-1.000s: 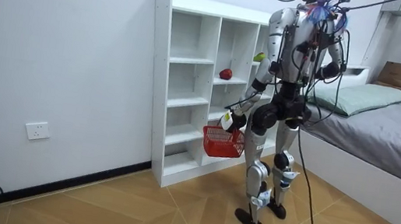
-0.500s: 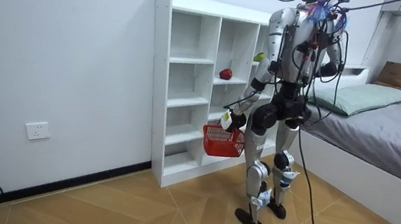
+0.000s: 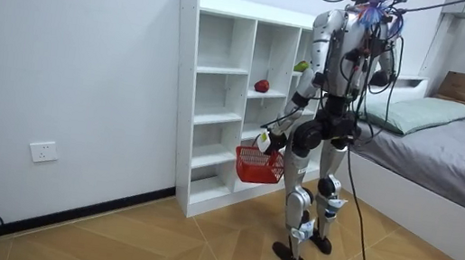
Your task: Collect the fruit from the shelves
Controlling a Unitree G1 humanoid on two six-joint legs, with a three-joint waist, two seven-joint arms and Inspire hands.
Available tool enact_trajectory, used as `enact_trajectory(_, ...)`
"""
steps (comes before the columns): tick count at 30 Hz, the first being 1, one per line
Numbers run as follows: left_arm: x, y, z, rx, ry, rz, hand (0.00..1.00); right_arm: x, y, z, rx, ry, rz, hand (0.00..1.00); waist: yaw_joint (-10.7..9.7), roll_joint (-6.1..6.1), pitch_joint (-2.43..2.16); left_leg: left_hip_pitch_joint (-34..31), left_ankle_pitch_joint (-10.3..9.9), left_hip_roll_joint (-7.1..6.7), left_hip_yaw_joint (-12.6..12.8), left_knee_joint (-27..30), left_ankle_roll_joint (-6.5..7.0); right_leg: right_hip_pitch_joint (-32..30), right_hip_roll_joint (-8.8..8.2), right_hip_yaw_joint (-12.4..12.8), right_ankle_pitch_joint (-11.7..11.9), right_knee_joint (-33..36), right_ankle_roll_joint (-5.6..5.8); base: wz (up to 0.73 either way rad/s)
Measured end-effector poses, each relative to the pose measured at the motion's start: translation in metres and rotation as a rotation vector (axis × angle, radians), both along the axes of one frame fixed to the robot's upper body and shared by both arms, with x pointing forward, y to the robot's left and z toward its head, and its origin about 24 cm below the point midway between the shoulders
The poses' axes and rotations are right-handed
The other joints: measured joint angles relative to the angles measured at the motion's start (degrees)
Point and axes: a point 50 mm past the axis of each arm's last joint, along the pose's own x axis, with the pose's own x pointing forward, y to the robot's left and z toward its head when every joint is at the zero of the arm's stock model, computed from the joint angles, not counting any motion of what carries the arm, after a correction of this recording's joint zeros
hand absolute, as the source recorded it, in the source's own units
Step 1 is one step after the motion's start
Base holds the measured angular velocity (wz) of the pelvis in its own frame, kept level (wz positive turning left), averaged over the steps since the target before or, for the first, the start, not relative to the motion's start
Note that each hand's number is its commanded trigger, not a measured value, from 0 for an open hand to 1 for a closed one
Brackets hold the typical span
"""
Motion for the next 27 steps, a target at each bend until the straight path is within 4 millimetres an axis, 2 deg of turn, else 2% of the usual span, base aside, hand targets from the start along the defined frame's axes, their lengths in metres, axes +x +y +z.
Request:
enact_trajectory(4,0.000,0.000,0.000,0.005,0.002,0.002,1.00,0.001,-0.003,0.001,-0.017,0.005,0.005,0.00,0.00,-0.57,0.10,0.00,0.01,0.02,-0.82,0.18,-0.01,0.75,-0.09,-0.97,0.23,-0.86,-0.06,0.09)
enact_trajectory(12,0.000,0.003,0.000,0.016,0.009,0.006,1.00,0.002,-0.019,-0.001,-0.049,0.024,-0.044,0.00,0.68,-0.93,0.36,-0.04,0.07,0.04,-1.23,0.22,-0.10,0.80,-0.12,-1.48,0.26,-0.86,-0.10,0.01)
enact_trajectory(16,-0.004,0.005,0.002,0.020,0.007,0.014,1.00,0.011,-0.024,0.006,-0.050,-0.006,-0.062,0.00,0.91,-1.43,0.53,-0.19,0.11,0.06,-1.42,0.32,-0.16,0.81,-0.16,-1.95,0.28,-0.87,-0.14,0.02)
enact_trajectory(19,-0.004,0.008,0.003,0.026,0.002,0.021,1.00,0.015,-0.028,0.014,-0.040,-0.037,-0.072,0.00,0.81,-2.17,0.26,-0.56,0.15,0.03,-2.56,0.56,-0.21,1.26,-0.26,-3.04,0.45,-1.74,-0.25,0.15)
enact_trajectory(22,-0.006,0.010,0.003,0.031,0.004,0.031,1.00,0.020,-0.033,0.013,-0.023,-0.032,-0.078,0.00,1.10,-2.69,0.12,-0.54,0.17,0.06,-3.18,0.57,-0.24,1.79,-0.32,-4.10,0.46,-1.82,-0.25,0.17)
enact_trajectory(27,-0.003,0.012,0.005,0.035,-0.004,0.033,1.00,0.022,-0.032,0.010,-0.032,0.008,-0.038,0.00,1.43,-2.58,0.18,-1.09,0.18,0.00,-4.21,0.72,-0.23,1.76,-0.55,-5.64,0.46,-1.83,-0.25,0.10)
